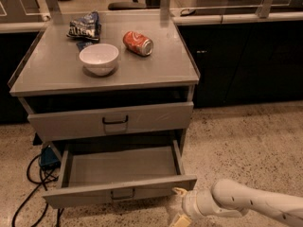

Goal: Close middle drawer

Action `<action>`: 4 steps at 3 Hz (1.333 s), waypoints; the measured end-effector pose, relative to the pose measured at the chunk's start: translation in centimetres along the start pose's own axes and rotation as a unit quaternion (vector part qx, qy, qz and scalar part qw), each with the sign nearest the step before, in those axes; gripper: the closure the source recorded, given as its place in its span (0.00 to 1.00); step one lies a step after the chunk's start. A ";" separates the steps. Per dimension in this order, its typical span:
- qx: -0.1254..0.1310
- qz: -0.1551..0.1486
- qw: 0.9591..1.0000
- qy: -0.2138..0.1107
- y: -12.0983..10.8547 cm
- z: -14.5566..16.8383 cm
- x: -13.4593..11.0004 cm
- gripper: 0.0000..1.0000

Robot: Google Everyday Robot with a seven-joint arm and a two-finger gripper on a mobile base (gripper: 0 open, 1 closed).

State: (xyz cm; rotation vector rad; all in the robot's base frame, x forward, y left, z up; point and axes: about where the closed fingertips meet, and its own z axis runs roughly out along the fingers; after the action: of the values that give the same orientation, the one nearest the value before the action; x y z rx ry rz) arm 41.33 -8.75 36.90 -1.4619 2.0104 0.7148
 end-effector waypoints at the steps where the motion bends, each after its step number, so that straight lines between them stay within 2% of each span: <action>1: 0.048 -0.012 0.999 0.005 -3.8 0.5 -0.4 0.00; 2: 0.093 -0.027 0.995 0.010 -7.5 0.3 -1.7 0.00; 3: 0.105 -0.031 0.994 0.013 -10.8 0.7 -3.0 0.00; 4: 0.096 -0.025 0.995 0.012 -13.7 1.5 -3.7 0.00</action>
Offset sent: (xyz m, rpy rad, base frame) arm 0.1247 -0.0134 0.0135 -0.1253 -0.2608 -0.1428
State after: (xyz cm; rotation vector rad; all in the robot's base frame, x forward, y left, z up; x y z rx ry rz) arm 55.61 -8.94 37.02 -1.4078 1.9930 0.4720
